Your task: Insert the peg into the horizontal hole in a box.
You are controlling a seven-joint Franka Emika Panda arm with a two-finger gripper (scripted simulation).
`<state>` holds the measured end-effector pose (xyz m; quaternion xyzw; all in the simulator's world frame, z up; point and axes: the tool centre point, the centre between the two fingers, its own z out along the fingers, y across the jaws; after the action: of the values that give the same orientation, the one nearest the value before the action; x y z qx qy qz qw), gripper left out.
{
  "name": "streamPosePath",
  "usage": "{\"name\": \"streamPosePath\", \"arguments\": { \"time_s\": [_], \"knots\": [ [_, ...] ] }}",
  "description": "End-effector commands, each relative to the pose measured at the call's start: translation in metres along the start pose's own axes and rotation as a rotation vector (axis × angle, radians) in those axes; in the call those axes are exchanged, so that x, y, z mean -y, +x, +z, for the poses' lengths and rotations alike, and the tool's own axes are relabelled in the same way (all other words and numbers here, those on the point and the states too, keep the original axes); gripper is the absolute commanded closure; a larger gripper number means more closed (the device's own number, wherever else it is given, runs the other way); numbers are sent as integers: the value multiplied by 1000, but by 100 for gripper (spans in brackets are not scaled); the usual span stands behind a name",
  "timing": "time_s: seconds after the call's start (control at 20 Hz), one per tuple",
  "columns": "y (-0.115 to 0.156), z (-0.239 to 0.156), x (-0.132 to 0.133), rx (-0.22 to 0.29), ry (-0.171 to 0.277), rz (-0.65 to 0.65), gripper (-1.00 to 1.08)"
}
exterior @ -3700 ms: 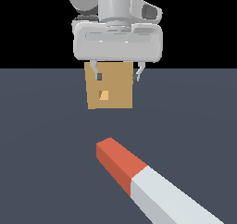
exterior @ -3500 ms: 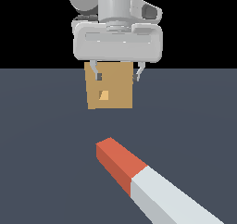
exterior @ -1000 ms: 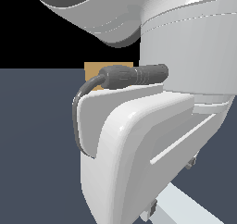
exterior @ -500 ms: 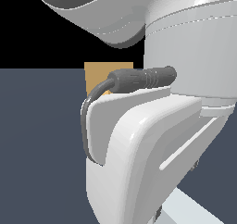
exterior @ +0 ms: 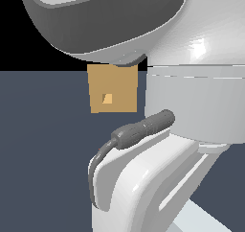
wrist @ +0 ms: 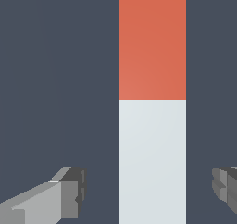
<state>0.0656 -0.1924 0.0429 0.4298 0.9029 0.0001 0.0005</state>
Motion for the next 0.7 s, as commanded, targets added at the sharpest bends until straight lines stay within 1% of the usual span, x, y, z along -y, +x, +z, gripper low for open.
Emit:
{"name": "streamPosePath", "arguments": {
  "time_s": [0.0,0.2,0.4,0.45,0.65],
  "knots": [
    [1,14,1,-1,1,0,-92],
    [1,24,0,-1,1,0,-92],
    [0,23,0,-1,1,1,-92],
    [0,23,0,-1,1,1,108],
    [0,23,0,-1,1,1,108]
  ]
}}
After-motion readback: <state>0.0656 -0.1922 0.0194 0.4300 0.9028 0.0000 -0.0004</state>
